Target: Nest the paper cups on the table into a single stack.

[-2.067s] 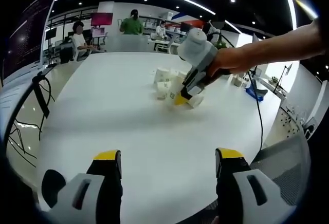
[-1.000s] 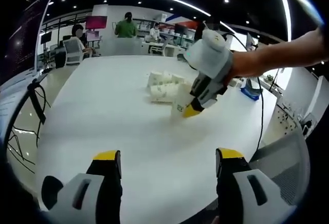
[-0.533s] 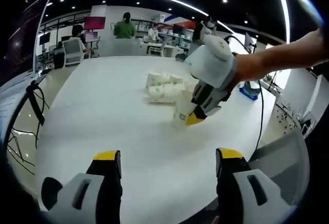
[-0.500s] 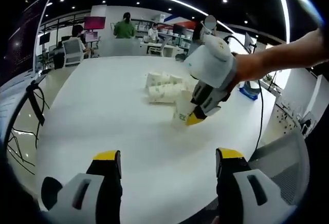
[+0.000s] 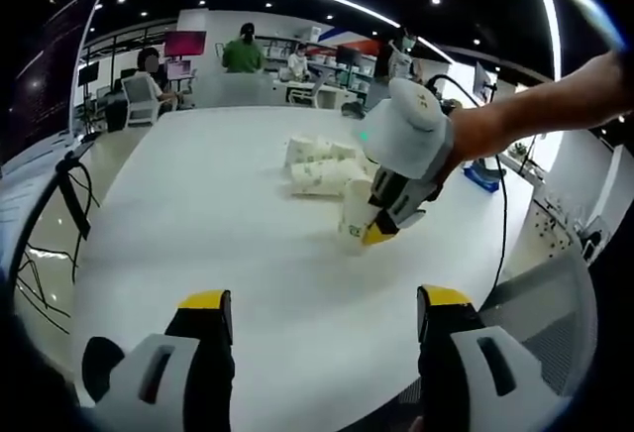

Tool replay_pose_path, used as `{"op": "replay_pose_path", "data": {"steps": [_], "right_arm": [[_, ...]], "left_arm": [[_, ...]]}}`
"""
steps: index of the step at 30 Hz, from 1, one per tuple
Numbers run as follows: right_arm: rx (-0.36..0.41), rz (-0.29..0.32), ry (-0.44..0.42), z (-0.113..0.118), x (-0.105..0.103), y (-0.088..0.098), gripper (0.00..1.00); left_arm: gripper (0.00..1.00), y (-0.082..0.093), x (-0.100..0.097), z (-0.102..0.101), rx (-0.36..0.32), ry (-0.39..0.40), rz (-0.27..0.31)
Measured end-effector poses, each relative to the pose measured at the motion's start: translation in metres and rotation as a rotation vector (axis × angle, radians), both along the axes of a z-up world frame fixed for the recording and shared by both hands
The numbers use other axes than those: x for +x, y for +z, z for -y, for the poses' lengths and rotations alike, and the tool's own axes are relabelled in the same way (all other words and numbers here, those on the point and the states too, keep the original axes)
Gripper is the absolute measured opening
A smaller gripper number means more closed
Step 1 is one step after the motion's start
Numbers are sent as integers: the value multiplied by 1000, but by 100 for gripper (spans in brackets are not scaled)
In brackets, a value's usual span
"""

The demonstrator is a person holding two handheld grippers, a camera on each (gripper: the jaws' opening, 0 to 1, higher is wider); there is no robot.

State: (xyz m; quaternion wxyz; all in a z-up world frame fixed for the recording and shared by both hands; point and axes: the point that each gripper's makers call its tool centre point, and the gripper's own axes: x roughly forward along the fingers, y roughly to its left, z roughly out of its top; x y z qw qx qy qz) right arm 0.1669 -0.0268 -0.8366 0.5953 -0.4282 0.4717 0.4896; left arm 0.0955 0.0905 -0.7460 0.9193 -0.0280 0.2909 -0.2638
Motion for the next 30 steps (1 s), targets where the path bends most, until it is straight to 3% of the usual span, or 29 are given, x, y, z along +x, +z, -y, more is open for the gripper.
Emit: {"op": "replay_pose_path", "data": {"steps": [18,30], "right_arm": [[35,-13,-30,0,1,3,4],[79,-26,-49,1,-6,13,20]], "left_arm": [[75,1,3,6,2,-20,4],[75,2,-1,5,3,-21,4]]}}
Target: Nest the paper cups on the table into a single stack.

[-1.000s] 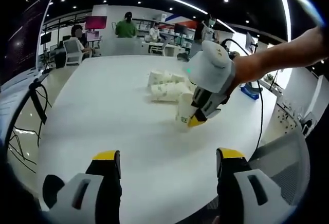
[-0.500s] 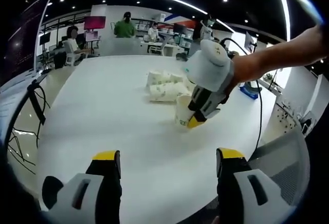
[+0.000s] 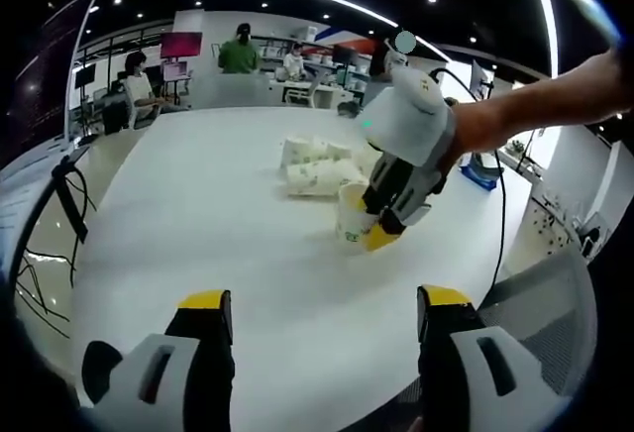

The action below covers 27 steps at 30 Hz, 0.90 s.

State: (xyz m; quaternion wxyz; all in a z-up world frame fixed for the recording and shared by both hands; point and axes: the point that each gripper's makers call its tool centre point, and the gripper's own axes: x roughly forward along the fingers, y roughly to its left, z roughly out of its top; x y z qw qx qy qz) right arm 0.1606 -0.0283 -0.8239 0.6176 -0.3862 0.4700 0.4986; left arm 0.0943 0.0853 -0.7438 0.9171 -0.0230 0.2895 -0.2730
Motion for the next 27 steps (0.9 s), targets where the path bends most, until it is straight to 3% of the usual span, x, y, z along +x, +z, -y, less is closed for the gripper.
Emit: {"op": "replay_pose_path", "data": {"steps": [5,11,27], "right_arm": [[20,11,-7,2,1,9,26],[73,3,-44,4,-1,16,41],[236,28,-187,-1,19,50,43]], "left_arm": [[75,-1,0,-1,-1,1,1],[75,-2,0,1,0,-9,3],[75,-4,3,5,2,-32,6]]}}
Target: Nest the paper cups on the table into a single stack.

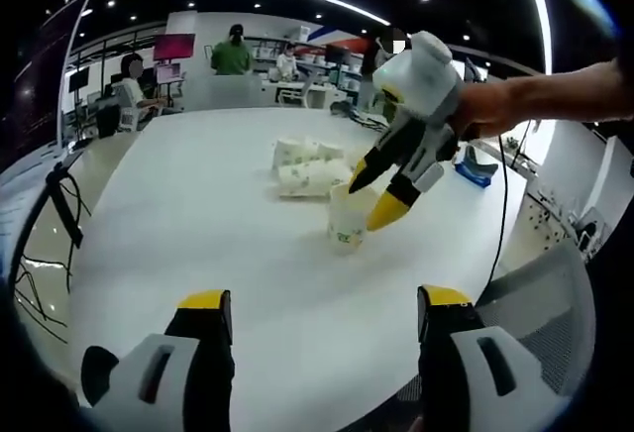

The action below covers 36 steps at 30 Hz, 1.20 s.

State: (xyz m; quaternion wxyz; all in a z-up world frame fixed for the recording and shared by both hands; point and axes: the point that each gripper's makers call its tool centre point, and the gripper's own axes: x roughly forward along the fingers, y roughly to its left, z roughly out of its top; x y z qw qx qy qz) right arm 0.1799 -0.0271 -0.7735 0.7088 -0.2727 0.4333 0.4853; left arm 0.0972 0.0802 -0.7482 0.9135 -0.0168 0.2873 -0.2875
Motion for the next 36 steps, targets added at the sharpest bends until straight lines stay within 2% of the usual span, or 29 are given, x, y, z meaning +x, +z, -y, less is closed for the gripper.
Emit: {"op": "replay_pose_path", "data": {"steps": [5,7,9,13,17,19,23,25,27,31,36], "right_arm": [[34,33,-54,8,17,14,43],[48,42,-84,12,17,22,43],[68,43,-116,16,33,23,43],[72,73,-151,26,37,34,42],[110,98,-211,39,48,43,43],[134,127,-261,53,58,48,44],[201,164,-346,72,62,63,45],[235,183,-396,84,57,71,47],[280,200,-459,96,64,75,49],[294,225,-505,118,55,80,52],[329,252,-548,127,41,79,61]], "left_arm": [[75,-4,3,-2,0,-2,0],[75,-4,4,-2,1,-4,1],[75,-3,5,-1,2,-4,1],[76,-2,6,0,5,-9,2],[76,-2,8,1,5,-9,1],[76,-2,8,1,5,-10,0],[76,-2,8,3,5,-12,-1],[76,-2,9,3,1,-12,-3],[76,-2,10,4,-2,-12,-3],[77,-1,13,6,2,-13,1],[77,1,15,6,5,-14,4]]}}
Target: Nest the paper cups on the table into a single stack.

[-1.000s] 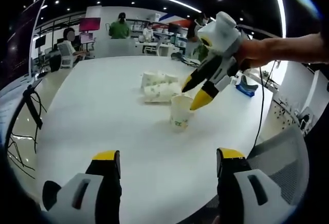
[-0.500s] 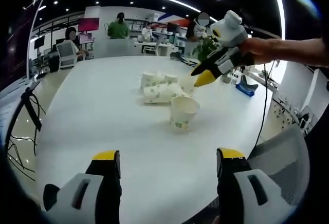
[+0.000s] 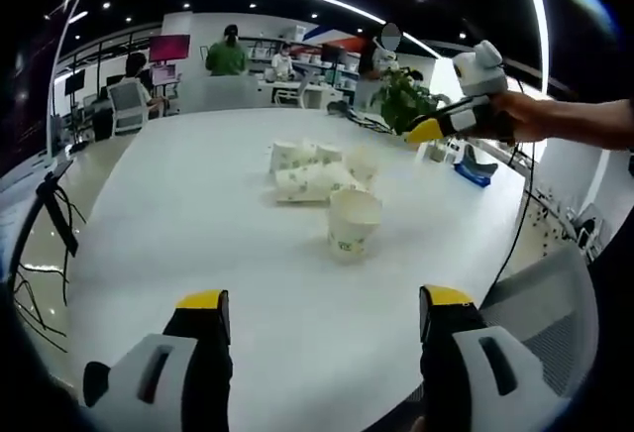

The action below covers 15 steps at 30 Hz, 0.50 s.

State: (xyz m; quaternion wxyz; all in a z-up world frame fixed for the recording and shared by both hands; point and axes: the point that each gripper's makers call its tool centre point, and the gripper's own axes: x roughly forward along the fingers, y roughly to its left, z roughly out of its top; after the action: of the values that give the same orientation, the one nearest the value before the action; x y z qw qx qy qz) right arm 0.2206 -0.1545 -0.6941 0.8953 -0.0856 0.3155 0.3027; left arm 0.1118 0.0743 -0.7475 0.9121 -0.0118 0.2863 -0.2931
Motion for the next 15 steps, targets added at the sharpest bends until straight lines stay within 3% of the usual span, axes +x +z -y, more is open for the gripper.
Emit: {"op": "replay_pose_path", "data": {"steps": [3,7,11,15], "right_arm": [[7,5,-4,3,-5,-7,66],[17,-6,-14,-2,-27,-15,67],[34,-5,-39,3,-25,-23,66],[47,23,-54,6,-20,-16,66]], "left_arm": [[77,1,2,-1,0,2,1],[77,1,4,-2,5,-3,3],[77,3,6,-4,10,-4,5],[77,4,7,-6,13,-2,6]]}}
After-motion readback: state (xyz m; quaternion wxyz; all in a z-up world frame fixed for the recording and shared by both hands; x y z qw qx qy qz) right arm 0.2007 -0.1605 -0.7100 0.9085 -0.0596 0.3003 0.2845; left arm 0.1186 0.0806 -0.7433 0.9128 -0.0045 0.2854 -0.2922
